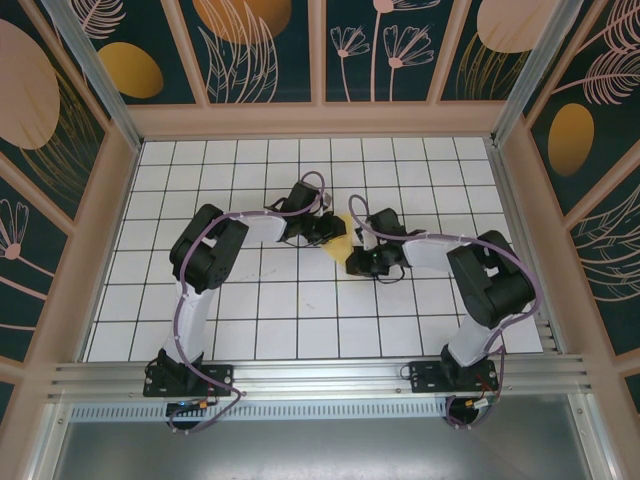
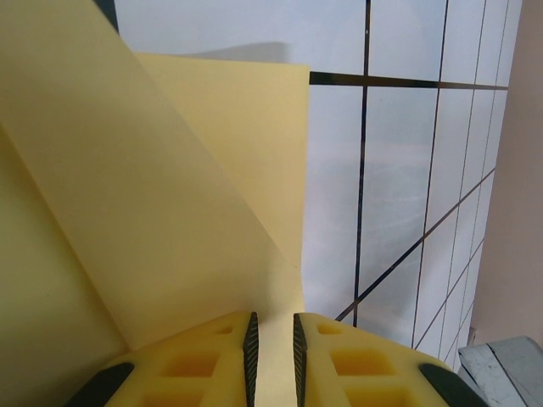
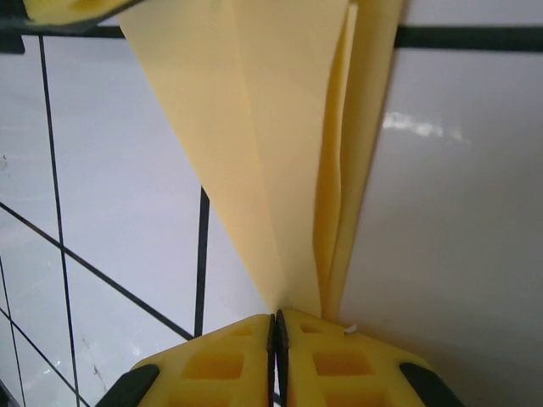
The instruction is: Fold a paper plane with a square sheet of paper (fold left side to right side)
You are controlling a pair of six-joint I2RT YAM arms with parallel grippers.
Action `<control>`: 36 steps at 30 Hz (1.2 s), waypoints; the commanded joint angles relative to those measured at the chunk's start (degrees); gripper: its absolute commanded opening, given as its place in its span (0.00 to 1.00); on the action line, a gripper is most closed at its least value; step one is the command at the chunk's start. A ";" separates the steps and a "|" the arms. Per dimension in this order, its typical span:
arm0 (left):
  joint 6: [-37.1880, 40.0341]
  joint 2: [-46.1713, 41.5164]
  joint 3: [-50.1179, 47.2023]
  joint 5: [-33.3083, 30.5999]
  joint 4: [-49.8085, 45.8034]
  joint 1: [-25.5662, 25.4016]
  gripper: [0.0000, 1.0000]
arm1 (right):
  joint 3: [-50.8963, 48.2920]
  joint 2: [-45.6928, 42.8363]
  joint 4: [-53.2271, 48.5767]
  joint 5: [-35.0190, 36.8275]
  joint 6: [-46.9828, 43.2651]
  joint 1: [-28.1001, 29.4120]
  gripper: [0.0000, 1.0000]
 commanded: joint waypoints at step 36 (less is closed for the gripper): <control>5.91 4.57 4.24 -3.89 -11.16 3.86 0.23 | 0.68 6.35 -7.21 3.15 5.88 -1.73 0.05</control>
